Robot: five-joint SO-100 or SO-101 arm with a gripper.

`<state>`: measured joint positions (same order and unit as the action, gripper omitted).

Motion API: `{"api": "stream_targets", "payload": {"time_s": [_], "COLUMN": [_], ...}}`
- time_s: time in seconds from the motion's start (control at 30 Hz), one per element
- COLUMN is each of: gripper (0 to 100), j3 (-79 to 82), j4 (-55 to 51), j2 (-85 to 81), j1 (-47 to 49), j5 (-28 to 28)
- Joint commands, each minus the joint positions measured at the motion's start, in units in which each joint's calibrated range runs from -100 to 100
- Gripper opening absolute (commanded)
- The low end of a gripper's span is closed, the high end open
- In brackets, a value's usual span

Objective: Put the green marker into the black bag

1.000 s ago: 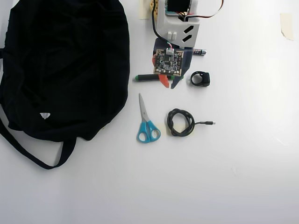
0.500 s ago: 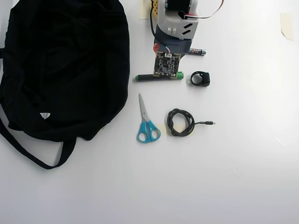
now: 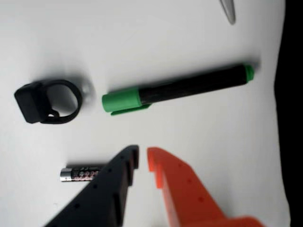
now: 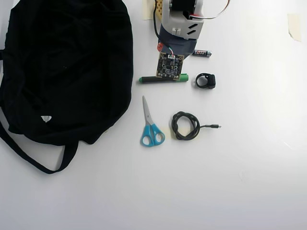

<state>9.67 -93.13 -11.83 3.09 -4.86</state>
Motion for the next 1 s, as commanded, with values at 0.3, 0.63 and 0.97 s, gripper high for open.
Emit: {"api": "stream_targets", "payload": {"time_s": [0.3, 0.63, 0.97], "gripper": [2, 3, 2], "j3": [-0.6, 0.66, 8.21], "j4": [0.19, -0.58, -0.32], "j2": [-1.95, -1.45, -2.11], "j1": [2.75, 1.03, -6.23], "j5": [0.4, 15.98, 33.44]}}
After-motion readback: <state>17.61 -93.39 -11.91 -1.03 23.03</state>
